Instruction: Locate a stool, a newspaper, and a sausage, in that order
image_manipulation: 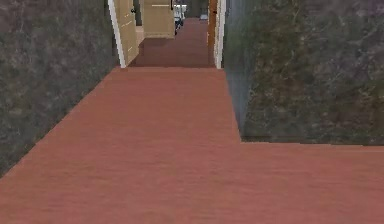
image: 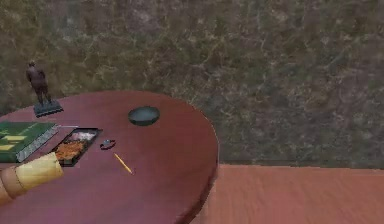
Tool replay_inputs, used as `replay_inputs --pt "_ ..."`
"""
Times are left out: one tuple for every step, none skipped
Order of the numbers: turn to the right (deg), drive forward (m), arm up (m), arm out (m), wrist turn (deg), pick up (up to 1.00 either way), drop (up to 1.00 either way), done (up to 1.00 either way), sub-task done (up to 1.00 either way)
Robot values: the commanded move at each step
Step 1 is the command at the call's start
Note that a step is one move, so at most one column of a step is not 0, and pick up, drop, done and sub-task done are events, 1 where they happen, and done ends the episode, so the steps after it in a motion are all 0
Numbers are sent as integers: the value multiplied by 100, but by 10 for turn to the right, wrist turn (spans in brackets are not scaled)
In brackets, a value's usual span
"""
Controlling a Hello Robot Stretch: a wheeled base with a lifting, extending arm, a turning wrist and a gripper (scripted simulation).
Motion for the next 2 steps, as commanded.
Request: replay_inputs --pt "-450 0 0 0 0 0 0 0 0" --pt "0 0 0 0 0 0 0 0 100"
